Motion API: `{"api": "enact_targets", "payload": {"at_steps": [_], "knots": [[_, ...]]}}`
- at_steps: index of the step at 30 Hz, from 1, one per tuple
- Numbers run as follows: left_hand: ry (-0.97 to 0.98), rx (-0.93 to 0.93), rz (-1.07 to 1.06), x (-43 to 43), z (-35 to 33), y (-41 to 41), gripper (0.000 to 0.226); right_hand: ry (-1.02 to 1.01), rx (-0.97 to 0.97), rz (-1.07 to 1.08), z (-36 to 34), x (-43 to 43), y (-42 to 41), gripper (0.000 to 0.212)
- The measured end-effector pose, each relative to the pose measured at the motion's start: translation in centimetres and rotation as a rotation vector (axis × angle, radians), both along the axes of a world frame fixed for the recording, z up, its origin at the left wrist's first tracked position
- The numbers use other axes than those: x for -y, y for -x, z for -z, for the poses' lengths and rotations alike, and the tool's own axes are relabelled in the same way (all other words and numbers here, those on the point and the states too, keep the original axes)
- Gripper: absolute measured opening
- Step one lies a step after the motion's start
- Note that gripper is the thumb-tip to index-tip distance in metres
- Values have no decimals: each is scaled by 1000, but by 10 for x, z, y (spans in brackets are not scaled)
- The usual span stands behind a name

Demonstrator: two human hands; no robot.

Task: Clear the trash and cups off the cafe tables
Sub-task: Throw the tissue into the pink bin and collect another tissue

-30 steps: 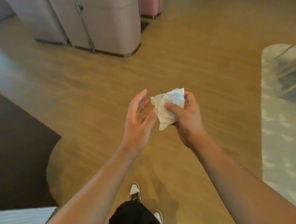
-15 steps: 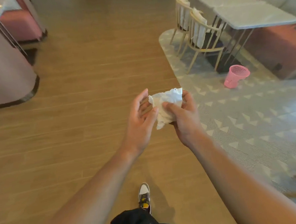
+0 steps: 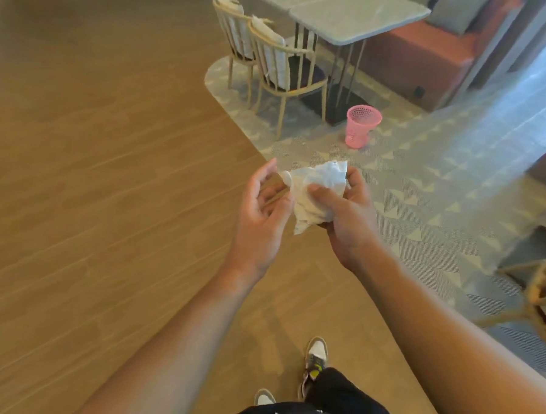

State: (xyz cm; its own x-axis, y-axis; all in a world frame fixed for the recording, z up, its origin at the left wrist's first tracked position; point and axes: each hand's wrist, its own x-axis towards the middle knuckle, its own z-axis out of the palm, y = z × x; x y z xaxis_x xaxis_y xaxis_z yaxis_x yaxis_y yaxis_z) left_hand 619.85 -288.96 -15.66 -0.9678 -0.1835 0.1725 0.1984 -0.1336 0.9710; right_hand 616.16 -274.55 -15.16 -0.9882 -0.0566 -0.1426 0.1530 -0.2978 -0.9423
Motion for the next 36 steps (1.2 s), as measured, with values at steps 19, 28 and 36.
{"api": "enact_targets", "payload": {"at_steps": [19, 28, 36], "knots": [[100, -8, 152, -157, 2, 360, 43, 58, -30, 194, -3, -178, 337, 41], [120, -8, 236, -213, 4, 507, 46, 96, 9, 334, 4, -246, 469, 40], [160, -54, 290, -234, 13, 686, 40, 74, 6, 436, 12, -262, 628, 44]]}}
